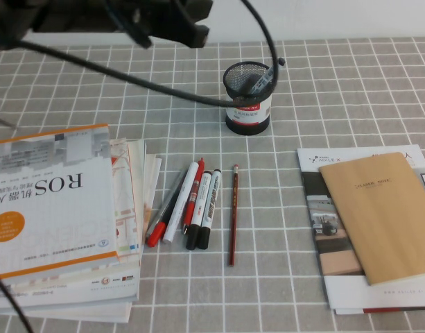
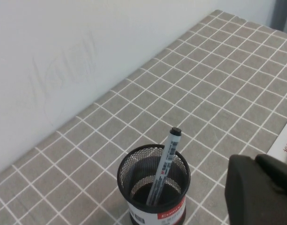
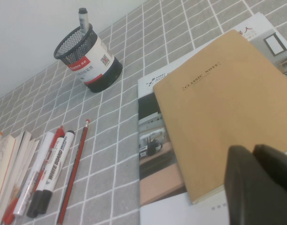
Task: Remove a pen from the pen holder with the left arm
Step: Pick up the pen from the pen holder
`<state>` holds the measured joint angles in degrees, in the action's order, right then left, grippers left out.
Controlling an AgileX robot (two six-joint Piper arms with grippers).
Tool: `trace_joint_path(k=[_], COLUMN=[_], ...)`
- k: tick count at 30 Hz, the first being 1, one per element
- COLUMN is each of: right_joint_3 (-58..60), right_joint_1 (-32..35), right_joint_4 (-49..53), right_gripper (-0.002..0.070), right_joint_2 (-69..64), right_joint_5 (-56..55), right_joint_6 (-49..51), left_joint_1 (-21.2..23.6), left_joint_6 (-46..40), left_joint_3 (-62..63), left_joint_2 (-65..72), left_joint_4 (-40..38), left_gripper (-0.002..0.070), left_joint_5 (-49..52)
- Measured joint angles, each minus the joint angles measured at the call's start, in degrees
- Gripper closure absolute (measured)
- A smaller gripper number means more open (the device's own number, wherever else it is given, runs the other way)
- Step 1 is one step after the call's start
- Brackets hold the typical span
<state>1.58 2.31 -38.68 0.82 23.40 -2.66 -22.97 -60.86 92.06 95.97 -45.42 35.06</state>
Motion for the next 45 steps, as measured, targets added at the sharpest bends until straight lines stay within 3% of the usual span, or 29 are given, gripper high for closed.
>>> trace_joint_path(k=[6,13,17,29,45], right_joint_3=[0.0,0.0,0.0,0.0,0.0], right_joint_1=[0.0,0.0,0.0,0.0,0.0], right_joint_4=[0.0,0.0,0.0,0.0,0.0], right_gripper=[0.0689,0.0689,0.0689,0.0689,0.0689], right_joint_2=[0.0,0.0,0.0,0.0,0.0], right_joint_5=[0.0,0.0,0.0,0.0,0.0], right_joint_6=[0.0,0.0,0.0,0.0,0.0], left_joint_1=[-3.1,-7.7,-8.2,-8.8,-10.6], left_joint_6=[0.6,2.8,4.6,5.0,4.6], left_joint_3=[7.8,14.3,15.9,16.5,23.3], left_joint_2=[8.0,16.2,20.2,27.3,34.8], left_joint_4=[5.5,13.7,13.7,9.2,5.0], left_gripper=[0.0635,0.0363,0.0267,0.0242,0.0242], left_joint_5=[0.3,-3.4,-7.1,-15.9,-19.5])
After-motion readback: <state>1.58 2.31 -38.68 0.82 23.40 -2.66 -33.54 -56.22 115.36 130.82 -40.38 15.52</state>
